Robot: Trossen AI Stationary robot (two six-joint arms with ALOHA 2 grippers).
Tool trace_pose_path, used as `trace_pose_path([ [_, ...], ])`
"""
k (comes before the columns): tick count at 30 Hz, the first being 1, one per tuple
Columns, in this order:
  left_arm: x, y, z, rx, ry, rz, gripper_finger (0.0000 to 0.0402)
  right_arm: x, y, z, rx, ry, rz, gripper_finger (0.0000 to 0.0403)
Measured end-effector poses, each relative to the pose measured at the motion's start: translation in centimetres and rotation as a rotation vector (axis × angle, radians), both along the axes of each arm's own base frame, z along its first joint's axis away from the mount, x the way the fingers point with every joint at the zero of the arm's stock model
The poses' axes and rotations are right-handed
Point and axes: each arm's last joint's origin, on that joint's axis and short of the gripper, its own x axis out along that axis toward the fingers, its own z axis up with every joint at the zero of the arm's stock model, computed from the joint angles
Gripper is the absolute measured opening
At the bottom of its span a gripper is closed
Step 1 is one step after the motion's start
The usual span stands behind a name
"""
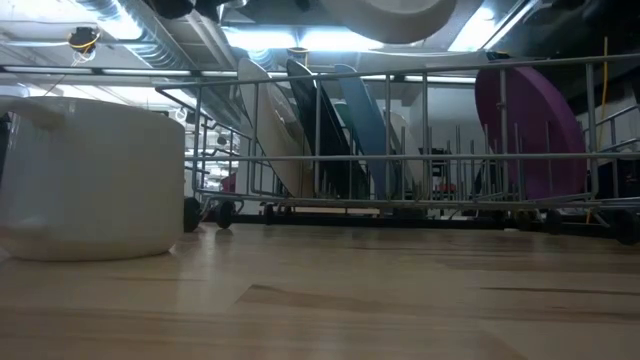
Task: Sort dishes
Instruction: Put the white plate into the dishwasher rack
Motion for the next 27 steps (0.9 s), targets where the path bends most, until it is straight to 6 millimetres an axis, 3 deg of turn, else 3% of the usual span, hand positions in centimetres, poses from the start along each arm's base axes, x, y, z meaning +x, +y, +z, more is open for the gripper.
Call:
trace_pose_path([
  [8, 0.2, 0.4, 2.3, -0.133, -0.064, 0.096, 0.0039, -3.5, 0.5, 1.8, -0.155, -0.145, -0.212, 0.0127],
  [13, 1.4, 1.1, 4.0, -0.26, -0.128, 0.197, 0.0039, -4.6, 0.5, 2.0, -0.219, -0.116, -0.426, 0.0127],
  [20, 6.6, 2.5, 4.6, -0.425, -0.181, 0.322, 0.0039, -5.6, 0.0, 1.7, -0.173, 0.03, -0.701, 0.0127],
  [27, 12.7, 5.0, 4.5, -0.522, -0.168, 0.473, 0.0039, -8.0, 0.1, 1.9, -0.138, 0.036, -0.809, 0.0127],
])
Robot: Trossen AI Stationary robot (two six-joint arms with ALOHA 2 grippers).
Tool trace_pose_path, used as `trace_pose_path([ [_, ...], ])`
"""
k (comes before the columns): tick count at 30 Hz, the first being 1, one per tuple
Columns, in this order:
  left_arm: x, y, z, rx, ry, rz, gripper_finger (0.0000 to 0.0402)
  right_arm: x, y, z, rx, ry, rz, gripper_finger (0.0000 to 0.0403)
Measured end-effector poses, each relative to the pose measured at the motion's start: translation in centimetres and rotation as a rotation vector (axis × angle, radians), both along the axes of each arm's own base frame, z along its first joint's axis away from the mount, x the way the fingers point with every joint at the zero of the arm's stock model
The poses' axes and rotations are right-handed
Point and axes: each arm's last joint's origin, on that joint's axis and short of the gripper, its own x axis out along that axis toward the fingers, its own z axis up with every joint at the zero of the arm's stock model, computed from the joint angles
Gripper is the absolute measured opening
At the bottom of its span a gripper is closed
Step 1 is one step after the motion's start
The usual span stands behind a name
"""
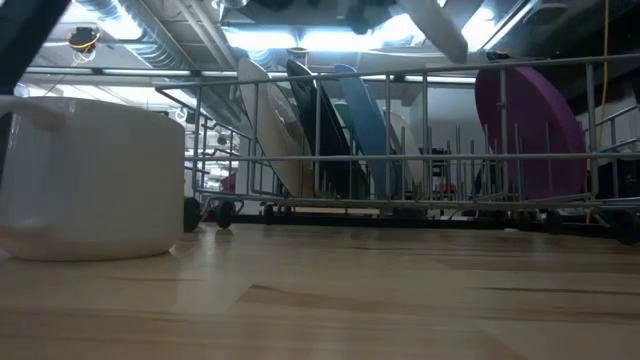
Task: Sort dishes
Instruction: Put the white plate into the dishwasher rack
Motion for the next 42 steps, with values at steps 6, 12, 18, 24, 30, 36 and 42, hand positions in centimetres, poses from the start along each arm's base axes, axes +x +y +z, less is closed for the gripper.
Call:
trace_pose_path([
  [6, 3.6, 2.6, -1.4, -0.136, 0.055, 0.006, 0.0038, -1.9, 0.2, 0.0, 0.026, -0.016, -0.041, 0.0127],
  [12, 4.9, 5.2, -2.9, -0.235, 0.062, 0.079, 0.0037, -2.6, 0.1, -0.4, 0.081, 0.028, -0.083, 0.0127],
  [18, 5.0, 7.3, -4.5, -0.3, 0.076, 0.122, 0.0037, -1.8, -0.2, -1.4, 0.139, 0.155, -0.129, 0.0127],
  [24, 5.0, 7.8, -5.2, -0.356, 0.112, 0.117, 0.0036, -0.8, -0.8, -3.3, 0.318, 0.337, -0.203, 0.0127],
  [30, 5.0, 7.8, -5.3, -0.349, 0.127, 0.12, 0.0035, -0.6, -1.6, -5.2, 0.591, 0.407, -0.433, 0.0127],
  [36, 5.0, 7.8, -5.4, -0.351, 0.138, 0.122, 0.0035, -0.8, -1.9, -7.1, 0.753, 0.471, -0.602, 0.0127],
  [42, 5.0, 7.8, -5.4, -0.35, 0.14, 0.122, 0.0035, -1.0, -1.9, -9.4, 0.894, 0.541, -0.603, 0.0127],
])
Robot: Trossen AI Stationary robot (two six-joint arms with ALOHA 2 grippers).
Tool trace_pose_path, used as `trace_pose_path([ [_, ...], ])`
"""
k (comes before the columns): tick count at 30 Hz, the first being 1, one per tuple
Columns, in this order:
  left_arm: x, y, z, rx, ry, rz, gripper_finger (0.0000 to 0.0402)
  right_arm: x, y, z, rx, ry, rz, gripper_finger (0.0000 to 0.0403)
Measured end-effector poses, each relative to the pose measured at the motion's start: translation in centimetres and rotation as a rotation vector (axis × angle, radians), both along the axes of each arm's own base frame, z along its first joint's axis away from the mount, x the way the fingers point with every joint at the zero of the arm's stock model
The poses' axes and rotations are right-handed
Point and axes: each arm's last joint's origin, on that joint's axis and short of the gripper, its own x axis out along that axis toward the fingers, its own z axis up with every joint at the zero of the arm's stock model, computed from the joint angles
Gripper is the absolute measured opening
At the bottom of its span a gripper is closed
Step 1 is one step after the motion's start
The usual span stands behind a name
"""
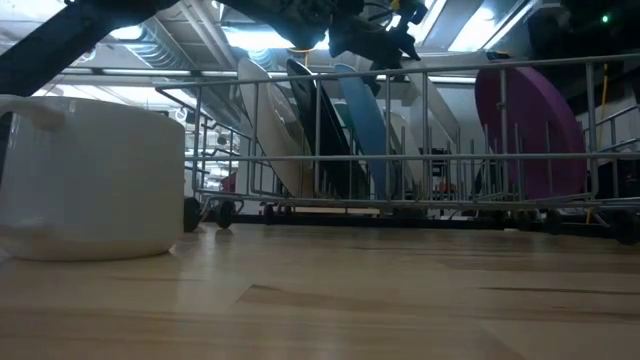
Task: Sort dishes
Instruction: Put the white plate into the dishwasher rack
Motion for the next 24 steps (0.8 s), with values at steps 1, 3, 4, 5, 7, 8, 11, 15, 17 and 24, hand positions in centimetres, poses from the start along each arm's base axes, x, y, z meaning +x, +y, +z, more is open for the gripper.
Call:
trace_pose_path([
  [1, 0.0, 0.0, 0.0, 0.0, -0.001, 0.0, 0.0035, -0.1, 0.0, -0.4, 0.023, 0.013, -0.017, 0.0127],
  [3, 0.0, 0.0, 0.0, 0.0, -0.001, 0.0, 0.0035, -0.5, 0.0, -1.1, 0.061, 0.026, -0.065, 0.0127],
  [4, 0.0, 0.0, 0.0, 0.0, -0.001, 0.0, 0.0035, -0.6, 0.0, -1.5, 0.077, 0.031, -0.085, 0.0127],
  [5, 0.0, 0.0, 0.0, 0.0, -0.001, 0.0, 0.0035, -0.8, 0.0, -1.8, 0.096, 0.038, -0.096, 0.0127],
  [7, 0.0, 0.0, 0.0, 0.0, -0.001, 0.0, 0.0035, -1.0, 0.1, -2.4, 0.133, 0.049, -0.106, 0.0127],
  [8, 0.0, 0.0, 0.0, 0.0, -0.001, 0.0, 0.0035, -1.2, 0.1, -2.6, 0.154, 0.051, -0.105, 0.0127],
  [11, 0.0, 0.0, 0.0, 0.0, -0.001, 0.0, 0.0035, -1.5, 0.2, -3.3, 0.213, 0.064, -0.1, 0.0127],
  [15, 0.0, 0.0, 0.0, 0.0, -0.001, 0.0, 0.0035, -1.8, 0.4, -4.1, 0.296, 0.078, -0.097, 0.0127],
  [17, 0.0, 0.0, 0.0, 0.0, -0.001, 0.0, 0.0035, -1.8, 0.4, -4.6, 0.328, 0.076, -0.095, 0.0127],
  [24, 0.0, 0.0, 0.0, 0.001, -0.001, 0.001, 0.0032, -0.7, 0.3, -5.1, 0.356, 0.143, -0.086, 0.0127],
])
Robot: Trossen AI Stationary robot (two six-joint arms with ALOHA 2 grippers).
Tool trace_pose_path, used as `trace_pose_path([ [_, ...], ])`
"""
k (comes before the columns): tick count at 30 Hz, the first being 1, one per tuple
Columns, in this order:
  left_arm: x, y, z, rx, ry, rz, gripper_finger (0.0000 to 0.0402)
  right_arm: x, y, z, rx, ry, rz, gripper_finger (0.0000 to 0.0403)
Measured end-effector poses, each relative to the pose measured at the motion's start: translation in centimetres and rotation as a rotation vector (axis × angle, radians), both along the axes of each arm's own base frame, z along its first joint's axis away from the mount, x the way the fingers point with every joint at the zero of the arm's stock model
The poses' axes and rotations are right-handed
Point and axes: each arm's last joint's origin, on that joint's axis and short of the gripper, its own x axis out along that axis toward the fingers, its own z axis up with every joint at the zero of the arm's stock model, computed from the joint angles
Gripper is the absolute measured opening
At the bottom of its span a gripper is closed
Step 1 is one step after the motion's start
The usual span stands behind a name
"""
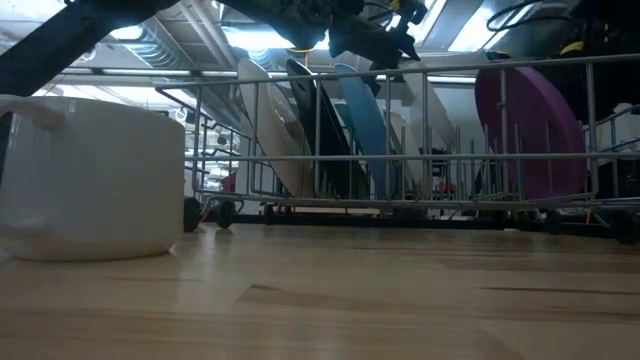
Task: Sort dishes
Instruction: Put the white plate into the dishwasher rack
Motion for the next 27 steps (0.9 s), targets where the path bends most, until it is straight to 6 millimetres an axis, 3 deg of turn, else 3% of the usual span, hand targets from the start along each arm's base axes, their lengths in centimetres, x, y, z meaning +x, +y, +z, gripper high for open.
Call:
trace_pose_path([
  [17, 0.0, 0.0, -0.1, -0.006, 0.016, -0.001, 0.0029, 3.3, -0.4, -1.1, 0.101, 0.09, 0.038, 0.0127],
  [24, 0.0, 0.0, -0.1, -0.003, 0.018, -0.001, 0.0029, 3.3, -0.4, -1.0, 0.062, 0.112, 0.04, 0.0127],
  [27, 0.0, 0.0, -0.2, 0.011, 0.033, 0.002, 0.0029, 2.8, -0.4, -0.1, 0.042, 0.105, 0.029, 0.0127],
])
